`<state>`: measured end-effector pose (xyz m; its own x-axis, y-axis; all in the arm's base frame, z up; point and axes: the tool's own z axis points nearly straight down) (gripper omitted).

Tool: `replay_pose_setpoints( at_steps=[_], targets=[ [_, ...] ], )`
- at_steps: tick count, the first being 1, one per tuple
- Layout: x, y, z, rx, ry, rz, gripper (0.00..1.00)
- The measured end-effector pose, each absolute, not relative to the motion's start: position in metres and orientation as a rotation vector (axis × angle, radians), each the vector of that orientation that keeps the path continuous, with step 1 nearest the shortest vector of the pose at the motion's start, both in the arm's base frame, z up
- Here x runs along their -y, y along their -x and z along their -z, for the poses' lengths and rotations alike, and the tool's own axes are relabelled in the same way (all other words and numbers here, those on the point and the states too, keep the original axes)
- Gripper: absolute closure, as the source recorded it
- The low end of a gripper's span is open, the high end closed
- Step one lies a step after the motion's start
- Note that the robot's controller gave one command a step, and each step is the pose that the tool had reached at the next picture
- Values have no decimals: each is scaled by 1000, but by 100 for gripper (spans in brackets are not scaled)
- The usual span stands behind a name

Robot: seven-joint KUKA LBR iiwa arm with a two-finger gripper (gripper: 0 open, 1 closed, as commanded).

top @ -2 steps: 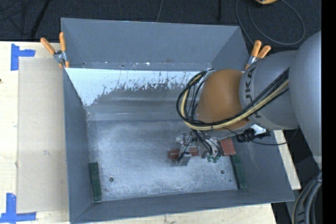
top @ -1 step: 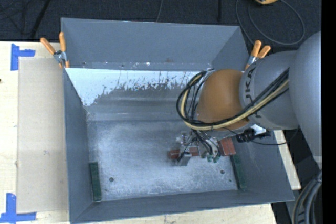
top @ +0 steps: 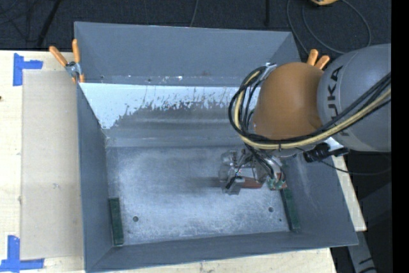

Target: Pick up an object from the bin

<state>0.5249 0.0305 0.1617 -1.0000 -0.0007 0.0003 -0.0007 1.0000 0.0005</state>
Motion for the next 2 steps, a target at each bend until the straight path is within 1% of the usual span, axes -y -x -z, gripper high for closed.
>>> replay_pose_setpoints(
  at_steps=[1, 2],
  targets=[
    [-31, -525, -162, 3141, -2, 1, 100],
    [-24, -522, -276, 3142, -54, 0, 100]
  ],
)
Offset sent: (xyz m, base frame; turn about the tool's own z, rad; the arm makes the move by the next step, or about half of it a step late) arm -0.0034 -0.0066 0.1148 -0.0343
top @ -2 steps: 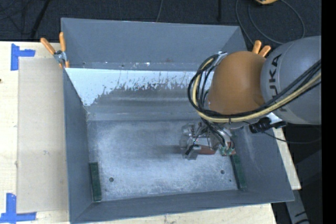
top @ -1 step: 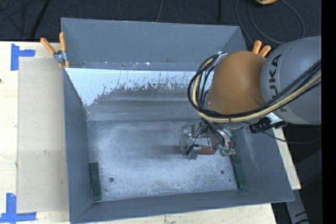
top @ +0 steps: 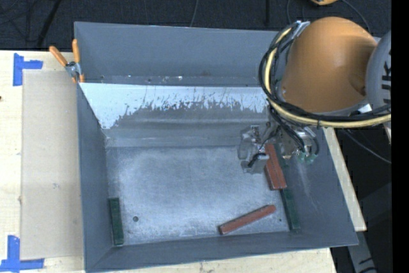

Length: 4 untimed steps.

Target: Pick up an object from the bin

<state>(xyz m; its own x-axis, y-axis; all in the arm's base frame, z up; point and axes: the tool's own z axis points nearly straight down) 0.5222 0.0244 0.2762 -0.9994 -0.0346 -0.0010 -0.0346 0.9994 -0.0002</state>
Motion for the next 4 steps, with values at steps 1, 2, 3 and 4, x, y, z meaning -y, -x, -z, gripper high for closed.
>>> replay_pose_setpoints(
  at_steps=[1, 2, 3, 4],
  targets=[
    [-25, -522, -276, -3140, 55, 0, 100],
    [-10, -533, -243, -3136, 19, -1, 100],
    [-52, -483, -196, -3144, -57, -1, 0],
    [-52, -484, -196, -3143, -57, 0, 0]
  ],
)
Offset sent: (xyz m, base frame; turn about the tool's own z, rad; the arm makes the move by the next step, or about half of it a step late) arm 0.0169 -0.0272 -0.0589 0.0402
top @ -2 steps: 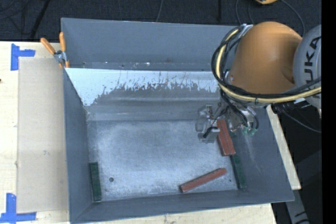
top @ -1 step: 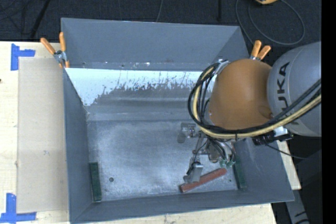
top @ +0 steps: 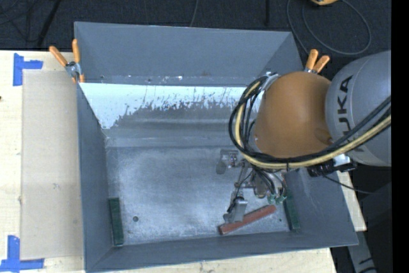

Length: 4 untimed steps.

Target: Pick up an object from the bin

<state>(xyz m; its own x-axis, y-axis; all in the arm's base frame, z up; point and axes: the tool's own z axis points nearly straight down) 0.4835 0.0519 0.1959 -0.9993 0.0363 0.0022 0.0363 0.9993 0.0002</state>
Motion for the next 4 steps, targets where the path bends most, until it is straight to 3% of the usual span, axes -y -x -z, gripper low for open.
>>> replay_pose_setpoints(
  at_steps=[2, 3, 4],
  targets=[
    [14, -495, -112, 3140, -67, -2, 0],
    [55, -471, -70, 3128, -317, 0, 100],
    [55, -471, -70, 3128, -317, 0, 100]
  ],
)
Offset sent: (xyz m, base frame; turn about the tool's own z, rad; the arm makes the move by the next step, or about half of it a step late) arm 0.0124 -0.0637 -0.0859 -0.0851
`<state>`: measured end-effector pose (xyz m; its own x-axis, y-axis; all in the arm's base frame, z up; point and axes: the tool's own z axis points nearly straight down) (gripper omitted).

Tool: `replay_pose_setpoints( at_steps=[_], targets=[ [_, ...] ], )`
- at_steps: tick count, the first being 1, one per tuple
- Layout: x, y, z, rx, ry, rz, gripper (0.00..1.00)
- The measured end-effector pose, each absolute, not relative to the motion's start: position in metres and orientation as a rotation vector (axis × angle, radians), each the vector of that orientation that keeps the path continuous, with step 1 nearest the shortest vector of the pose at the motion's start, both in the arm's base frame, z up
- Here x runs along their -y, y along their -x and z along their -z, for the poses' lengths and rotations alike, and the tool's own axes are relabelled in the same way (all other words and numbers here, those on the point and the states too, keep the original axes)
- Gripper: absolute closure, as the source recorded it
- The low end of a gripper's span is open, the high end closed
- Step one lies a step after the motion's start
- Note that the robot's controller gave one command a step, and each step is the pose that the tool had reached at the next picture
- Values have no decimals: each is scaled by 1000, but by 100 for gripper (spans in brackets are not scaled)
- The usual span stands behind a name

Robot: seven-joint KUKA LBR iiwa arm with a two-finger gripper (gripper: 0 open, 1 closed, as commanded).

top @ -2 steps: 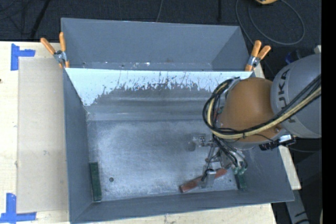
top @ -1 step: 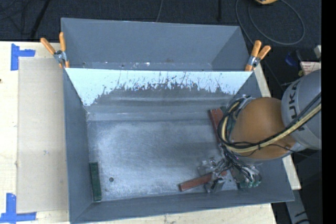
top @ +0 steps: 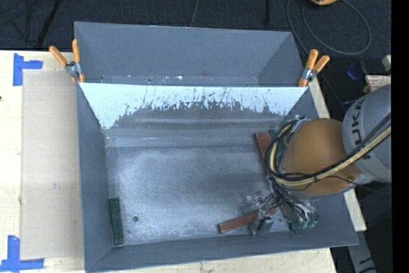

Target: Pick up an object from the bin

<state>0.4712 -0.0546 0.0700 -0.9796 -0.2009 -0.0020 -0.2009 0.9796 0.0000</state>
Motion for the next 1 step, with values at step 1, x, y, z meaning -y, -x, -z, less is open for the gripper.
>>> replay_pose_setpoints(
  at_steps=[1],
  targets=[
    [39, -503, -218, -3129, 270, -1, 100]
  ],
)
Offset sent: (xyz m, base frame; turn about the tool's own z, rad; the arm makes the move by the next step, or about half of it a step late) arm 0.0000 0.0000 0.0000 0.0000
